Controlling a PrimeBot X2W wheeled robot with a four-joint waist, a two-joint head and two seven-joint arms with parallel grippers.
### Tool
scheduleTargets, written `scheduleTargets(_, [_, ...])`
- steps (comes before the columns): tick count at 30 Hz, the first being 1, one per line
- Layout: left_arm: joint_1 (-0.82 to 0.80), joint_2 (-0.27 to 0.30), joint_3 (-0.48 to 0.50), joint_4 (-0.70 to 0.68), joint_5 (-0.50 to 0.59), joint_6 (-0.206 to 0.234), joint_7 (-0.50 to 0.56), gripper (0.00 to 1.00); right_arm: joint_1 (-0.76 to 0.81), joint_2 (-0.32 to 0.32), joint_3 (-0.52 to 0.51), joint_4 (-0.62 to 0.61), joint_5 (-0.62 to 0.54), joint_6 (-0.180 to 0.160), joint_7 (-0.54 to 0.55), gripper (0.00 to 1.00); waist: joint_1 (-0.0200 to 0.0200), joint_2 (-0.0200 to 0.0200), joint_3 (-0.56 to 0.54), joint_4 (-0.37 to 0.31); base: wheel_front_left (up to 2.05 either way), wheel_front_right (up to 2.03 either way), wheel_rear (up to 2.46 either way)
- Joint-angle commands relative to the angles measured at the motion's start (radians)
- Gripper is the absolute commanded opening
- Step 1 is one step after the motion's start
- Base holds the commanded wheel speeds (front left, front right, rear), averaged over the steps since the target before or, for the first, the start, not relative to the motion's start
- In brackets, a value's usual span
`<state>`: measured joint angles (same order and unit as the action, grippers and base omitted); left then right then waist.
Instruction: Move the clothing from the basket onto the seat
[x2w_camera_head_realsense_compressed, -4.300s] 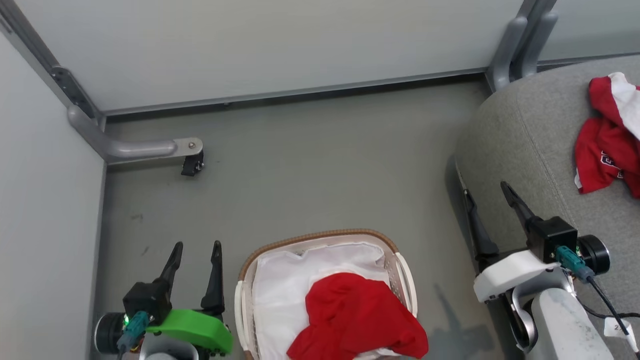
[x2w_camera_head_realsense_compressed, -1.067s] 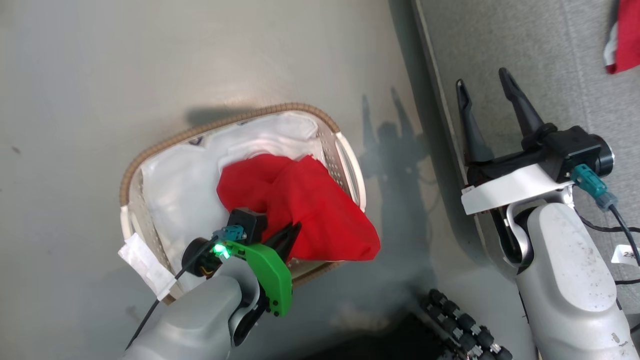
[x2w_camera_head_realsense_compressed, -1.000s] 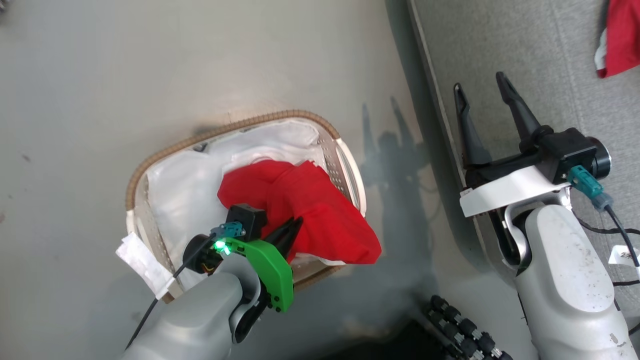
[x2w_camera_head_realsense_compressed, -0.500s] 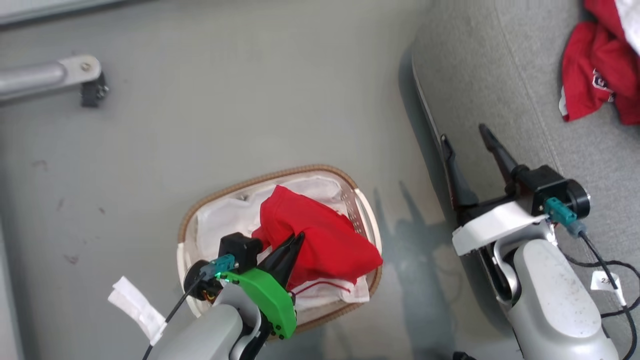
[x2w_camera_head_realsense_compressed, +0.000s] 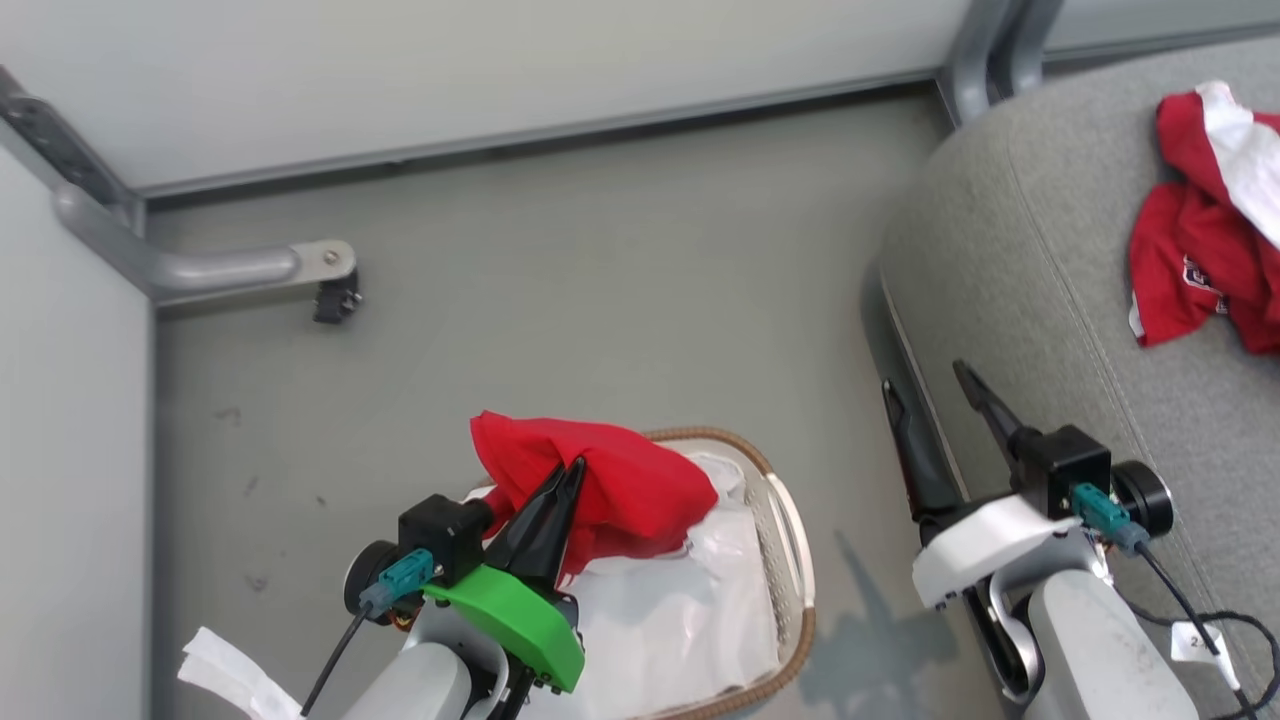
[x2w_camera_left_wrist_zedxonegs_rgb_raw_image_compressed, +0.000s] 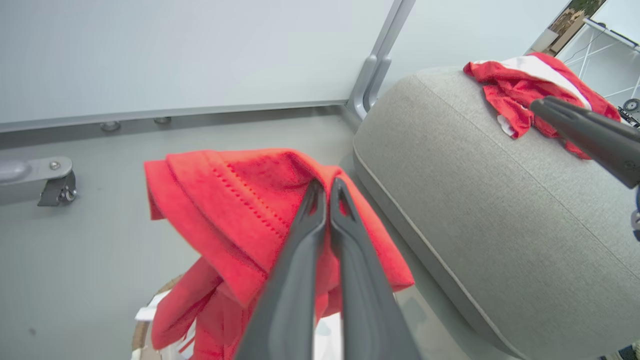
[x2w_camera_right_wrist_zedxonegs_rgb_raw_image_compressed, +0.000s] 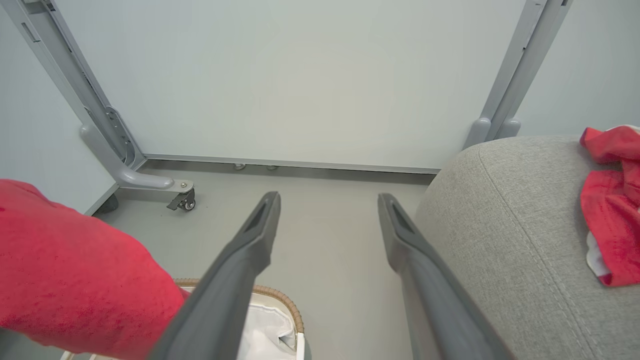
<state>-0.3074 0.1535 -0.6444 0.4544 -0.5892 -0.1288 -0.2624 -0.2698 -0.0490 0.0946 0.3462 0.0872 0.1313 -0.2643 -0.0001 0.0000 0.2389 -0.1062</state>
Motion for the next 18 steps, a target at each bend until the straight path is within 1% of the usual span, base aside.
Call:
scheduleTargets(1, [0.026,-0.004,0.015,-0.017,0.021,-0.003,-0.004,0.00,0.026,-0.004,-0.004,0.005,-0.003,-0.001,0.000,1.00,0.0001,0.0000,-0.089,0.069,0.00,0.00,0.00])
scheduleTargets(5, [0.045,-0.014,0.063,-0.070,0.073,-0.003,-0.004,0.00,0.071,-0.004,-0.008,0.014,0.006,-0.001,0.000,1.00,0.0001,0.0000,-0.145,0.085,0.00,0.00,0.00])
scheduleTargets(11, [0.060,-0.025,0.117,-0.142,0.119,-0.003,-0.004,0.00,0.130,-0.004,-0.006,0.028,0.022,-0.001,0.000,1.00,0.0001,0.0000,-0.211,0.097,0.00,0.00,0.00])
scheduleTargets(18, [0.048,-0.038,0.151,-0.232,0.155,-0.003,-0.004,0.00,0.172,-0.004,0.000,0.041,0.023,-0.001,0.000,1.00,0.0001,0.0000,-0.236,0.102,0.00,0.00,0.00])
